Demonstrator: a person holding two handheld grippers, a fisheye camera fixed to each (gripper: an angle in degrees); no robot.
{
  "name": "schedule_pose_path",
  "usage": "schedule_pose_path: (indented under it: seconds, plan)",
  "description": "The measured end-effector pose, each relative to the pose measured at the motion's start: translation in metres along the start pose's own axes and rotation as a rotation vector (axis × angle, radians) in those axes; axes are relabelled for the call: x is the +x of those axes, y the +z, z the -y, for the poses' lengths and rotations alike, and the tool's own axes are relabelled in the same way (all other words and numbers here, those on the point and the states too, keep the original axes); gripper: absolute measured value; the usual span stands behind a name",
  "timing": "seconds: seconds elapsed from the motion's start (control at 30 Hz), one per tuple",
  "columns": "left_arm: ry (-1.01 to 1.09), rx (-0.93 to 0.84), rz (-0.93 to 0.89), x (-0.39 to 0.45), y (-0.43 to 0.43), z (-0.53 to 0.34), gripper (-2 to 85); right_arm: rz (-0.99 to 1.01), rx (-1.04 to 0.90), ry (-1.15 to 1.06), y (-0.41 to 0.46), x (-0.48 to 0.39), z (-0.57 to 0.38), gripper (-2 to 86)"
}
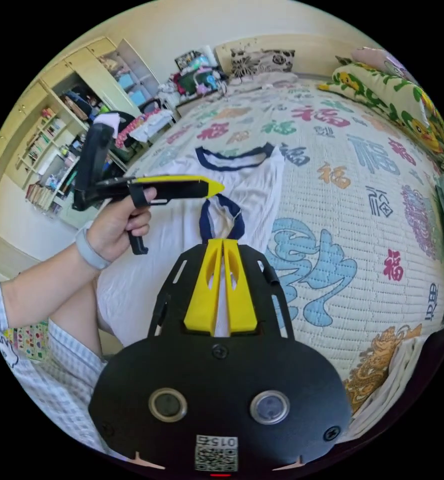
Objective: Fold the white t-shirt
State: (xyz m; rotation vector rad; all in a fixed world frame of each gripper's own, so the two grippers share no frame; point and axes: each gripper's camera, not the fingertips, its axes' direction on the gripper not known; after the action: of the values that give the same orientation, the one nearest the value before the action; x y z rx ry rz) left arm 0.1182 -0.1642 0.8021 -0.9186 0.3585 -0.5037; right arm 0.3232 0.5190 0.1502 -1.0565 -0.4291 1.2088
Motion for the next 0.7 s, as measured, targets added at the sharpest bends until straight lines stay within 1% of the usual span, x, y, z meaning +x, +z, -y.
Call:
schedule_pose_path:
  seconds: [0.07,0.13,0.2,0.27,0.37,0.43,0.47,0.5,0.53,0.6,0.63,0.7]
  plan:
    - [-0.058,-0.137,0.065,-0.014,0.017,-0.003,4.5,0.023,-0.078,-0.037,0.010,-0.015,0.006,-0.5]
    - [-0.073,-0.102,0.062,-0.024,0.012,-0.014,3.4,0.080,-0.155,-0.124,0.015,-0.036,0.007,-0.7]
    - [-0.097,-0.085,0.099,-0.033,0.006,-0.023,2.8,0.098,-0.204,-0.152,0.018,-0.048,0.004,-0.9]
    - [-0.099,-0.016,0.058,-0.039,-0.002,-0.032,3.2,0.124,-0.203,-0.150,0.014,-0.055,0.003,-0.9]
    - [-0.050,0.041,-0.034,-0.033,0.004,-0.031,4.3,0.166,-0.050,-0.107,-0.010,-0.062,0.011,-0.7]
    - [-0.038,0.014,-0.064,-0.032,0.020,-0.028,4.8,0.070,0.098,-0.023,-0.028,-0.062,0.026,-0.6]
    - [-0.044,-0.015,-0.061,-0.034,0.032,-0.028,4.9,0.031,0.116,0.004,-0.029,-0.062,0.030,-0.6]
    - [-0.050,-0.031,-0.051,-0.036,0.037,-0.029,4.7,-0.041,0.108,0.056,-0.026,-0.060,0.040,-0.6]
    - [-0.061,-0.067,-0.024,-0.040,0.047,-0.033,4.4,-0.039,0.023,0.090,-0.015,-0.060,0.050,-0.6]
    - [-0.070,-0.107,0.031,-0.047,0.053,-0.044,3.0,0.060,-0.114,0.071,0.000,-0.068,0.059,-0.6]
    - [-0.079,-0.115,0.063,-0.053,0.054,-0.053,2.2,0.069,-0.143,0.030,0.005,-0.080,0.059,-0.6]
    - [-0.091,-0.111,0.073,-0.063,0.052,-0.069,1.2,-0.001,-0.128,-0.019,0.004,-0.098,0.056,-0.6]
